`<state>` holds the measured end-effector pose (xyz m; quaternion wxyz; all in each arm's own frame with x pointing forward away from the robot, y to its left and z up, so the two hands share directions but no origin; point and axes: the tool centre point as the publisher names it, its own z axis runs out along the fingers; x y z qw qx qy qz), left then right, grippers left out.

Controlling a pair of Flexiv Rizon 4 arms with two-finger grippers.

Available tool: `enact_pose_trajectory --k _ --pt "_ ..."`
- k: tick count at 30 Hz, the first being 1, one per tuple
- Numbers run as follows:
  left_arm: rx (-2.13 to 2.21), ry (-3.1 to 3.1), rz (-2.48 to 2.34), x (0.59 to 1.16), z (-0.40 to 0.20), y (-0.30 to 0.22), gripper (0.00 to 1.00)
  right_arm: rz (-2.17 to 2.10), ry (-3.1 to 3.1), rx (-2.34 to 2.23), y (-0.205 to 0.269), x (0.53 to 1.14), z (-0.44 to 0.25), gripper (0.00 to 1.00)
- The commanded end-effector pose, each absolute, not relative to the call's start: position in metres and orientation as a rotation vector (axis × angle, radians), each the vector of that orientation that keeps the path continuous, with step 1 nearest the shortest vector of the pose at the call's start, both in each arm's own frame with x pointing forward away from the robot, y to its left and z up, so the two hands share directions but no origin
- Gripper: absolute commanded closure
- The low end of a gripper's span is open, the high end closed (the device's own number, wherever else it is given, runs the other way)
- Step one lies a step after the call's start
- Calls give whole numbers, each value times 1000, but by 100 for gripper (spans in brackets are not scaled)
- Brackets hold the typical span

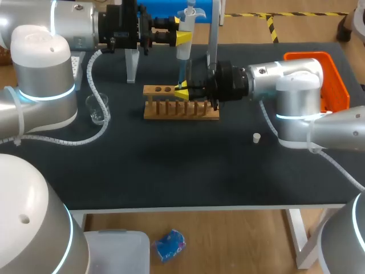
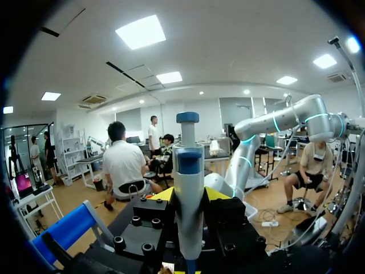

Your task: Invert the test tube, pick up the pipette, mount the tip to pipette, aspirate from beaker and dispense into the tube, eject the tip, return the pipette, and cap with the stopper.

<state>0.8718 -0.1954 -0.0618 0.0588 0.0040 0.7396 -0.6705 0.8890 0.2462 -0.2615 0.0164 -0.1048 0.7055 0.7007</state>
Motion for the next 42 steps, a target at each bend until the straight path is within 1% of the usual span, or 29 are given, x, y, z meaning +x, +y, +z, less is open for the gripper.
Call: enact_pose_trajectory --k 1,7,19,42 --pt "10 2240 -2030 871 -64 -195 100 2184 2192 -332 245 889 -260 100" --pt "10 2240 -2030 871 -64 -195 100 2201 2192 -327 245 887 -258 100" --pt "10 2240 -2030 871 -64 -195 100 2379 2190 -159 247 883 -256 100" --pt "10 2240 -2030 871 -64 -195 100 2300 2178 -229 247 886 -254 100"
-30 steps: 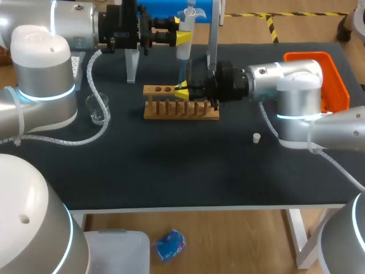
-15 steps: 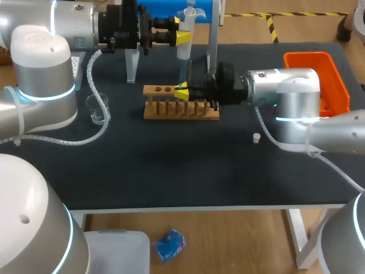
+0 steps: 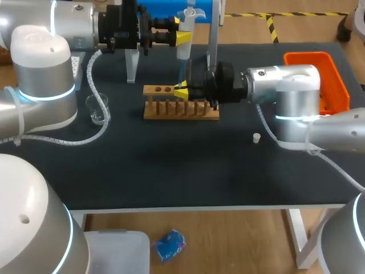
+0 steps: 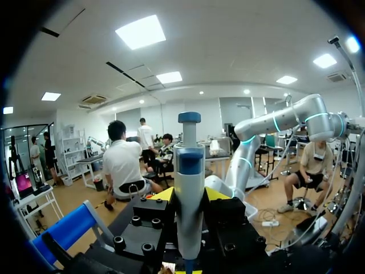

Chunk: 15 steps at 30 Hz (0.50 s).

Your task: Invert the test tube, pick up the pipette, mount the tip to pipette, aspirate from beaker and dispense into the tube, eject the tip, return the pipette, and cap with the stopper.

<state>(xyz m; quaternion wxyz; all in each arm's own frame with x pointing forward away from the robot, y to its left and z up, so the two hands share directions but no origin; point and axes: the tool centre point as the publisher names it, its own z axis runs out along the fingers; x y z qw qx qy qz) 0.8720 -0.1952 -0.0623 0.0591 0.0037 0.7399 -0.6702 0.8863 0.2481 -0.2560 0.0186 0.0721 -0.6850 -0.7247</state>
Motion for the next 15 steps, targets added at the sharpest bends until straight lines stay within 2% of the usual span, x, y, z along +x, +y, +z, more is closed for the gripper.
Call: enact_pose_trajectory --k 1,15 --pt "10 2240 -2030 871 -64 -195 100 -2251 -2132 226 247 886 -254 100" --pt "10 2240 -2030 871 -64 -195 100 -2269 -2108 217 246 885 -248 100"
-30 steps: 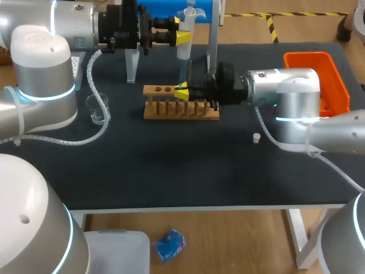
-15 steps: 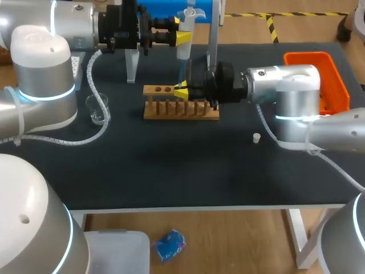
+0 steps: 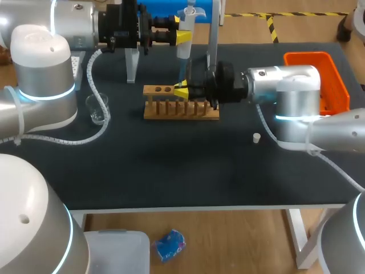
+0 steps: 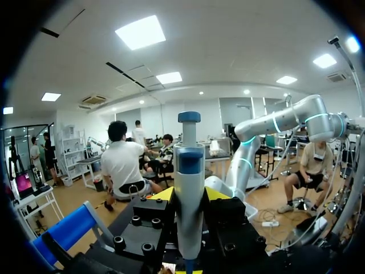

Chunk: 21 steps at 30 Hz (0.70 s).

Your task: Invert the test tube, pick up the pipette, mount the tip to pipette, aspirate from beaker and dispense into the tube, eject the tip, return the pipette, and cap with the stopper.

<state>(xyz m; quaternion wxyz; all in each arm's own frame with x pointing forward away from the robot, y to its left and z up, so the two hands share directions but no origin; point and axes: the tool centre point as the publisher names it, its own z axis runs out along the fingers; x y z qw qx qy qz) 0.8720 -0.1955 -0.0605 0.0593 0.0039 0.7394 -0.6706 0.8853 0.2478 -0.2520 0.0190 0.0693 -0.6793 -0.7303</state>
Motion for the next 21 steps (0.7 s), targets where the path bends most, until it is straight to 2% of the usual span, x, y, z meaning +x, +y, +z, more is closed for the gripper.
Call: enact_pose_trajectory --k 1,21 --pt "10 2240 -2030 871 -64 -195 100 -2271 -2107 216 246 885 -248 100" --pt "10 2240 -2030 871 -64 -195 100 -2284 -2116 275 245 886 -231 100"
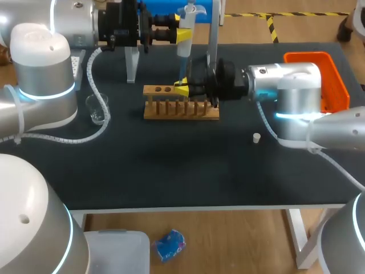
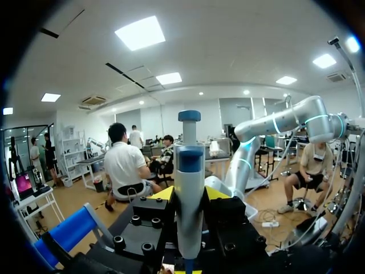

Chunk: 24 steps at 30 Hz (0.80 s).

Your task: Invert the test tube, pick up the pipette, mount the tip to pipette, aspirate from beaker and dispense into the tube, eject the tip, return the pipette, and cap with the stopper.

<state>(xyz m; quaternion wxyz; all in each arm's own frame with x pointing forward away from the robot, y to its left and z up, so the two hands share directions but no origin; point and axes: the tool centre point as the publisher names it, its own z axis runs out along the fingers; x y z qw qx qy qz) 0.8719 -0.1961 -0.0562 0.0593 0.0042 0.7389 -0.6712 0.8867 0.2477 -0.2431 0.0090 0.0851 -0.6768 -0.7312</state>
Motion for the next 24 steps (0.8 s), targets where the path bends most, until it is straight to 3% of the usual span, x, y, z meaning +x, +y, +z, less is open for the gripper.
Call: enact_pose_trajectory --k 1,2,3,4,16,24 --pt "10 2240 -2030 871 -64 -195 100 -2285 -2115 276 245 886 -230 100" --pt "10 2240 -2030 871 -64 -195 100 -2286 -2116 277 245 886 -230 95" --pt "10 2240 -2030 871 -64 -195 100 -2287 -2117 277 245 886 -229 55" --pt "10 2240 -2030 871 -64 -195 100 -2289 -2119 276 245 885 -229 0" --pt "10 2240 -2030 871 -64 -195 100 -2275 -2142 269 235 884 -229 0" --pt "10 2240 -2030 871 -64 -195 100 -2172 -2281 289 202 878 -248 0"
